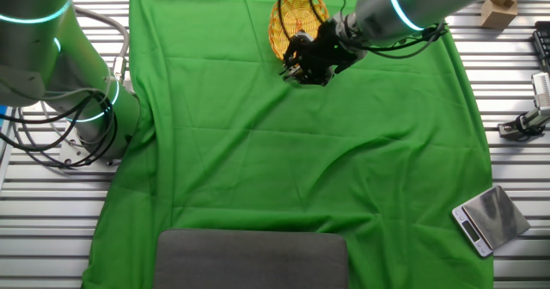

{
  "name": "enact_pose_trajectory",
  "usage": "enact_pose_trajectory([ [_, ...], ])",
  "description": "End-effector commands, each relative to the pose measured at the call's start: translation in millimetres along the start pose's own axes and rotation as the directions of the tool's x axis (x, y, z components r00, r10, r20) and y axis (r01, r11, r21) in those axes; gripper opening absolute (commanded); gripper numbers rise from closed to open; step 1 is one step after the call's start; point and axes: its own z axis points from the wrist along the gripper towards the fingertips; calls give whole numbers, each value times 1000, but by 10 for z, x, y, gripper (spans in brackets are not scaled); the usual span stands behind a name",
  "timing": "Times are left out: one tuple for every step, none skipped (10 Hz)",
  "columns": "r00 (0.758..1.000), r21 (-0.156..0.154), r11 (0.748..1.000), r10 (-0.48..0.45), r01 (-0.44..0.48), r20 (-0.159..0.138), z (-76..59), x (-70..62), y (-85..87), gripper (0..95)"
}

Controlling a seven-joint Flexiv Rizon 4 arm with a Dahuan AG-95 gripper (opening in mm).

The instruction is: Use a clamp

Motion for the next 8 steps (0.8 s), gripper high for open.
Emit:
enact_pose_trajectory([
  [999,-19,1000,1,-1,-33,14,19,16,0],
  [999,-30,1000,5,-6,-47,40,22,44,0],
  [999,-30,999,10,-11,-49,82,23,79,0],
  [999,-31,999,11,-12,-47,113,23,103,0],
  [999,-31,999,14,-16,-45,137,20,126,0],
  [999,-31,999,17,-19,-45,140,16,133,0],
  [999,-33,999,23,-25,-44,116,-11,147,0],
  [999,-34,999,26,-27,-45,90,-45,160,0],
])
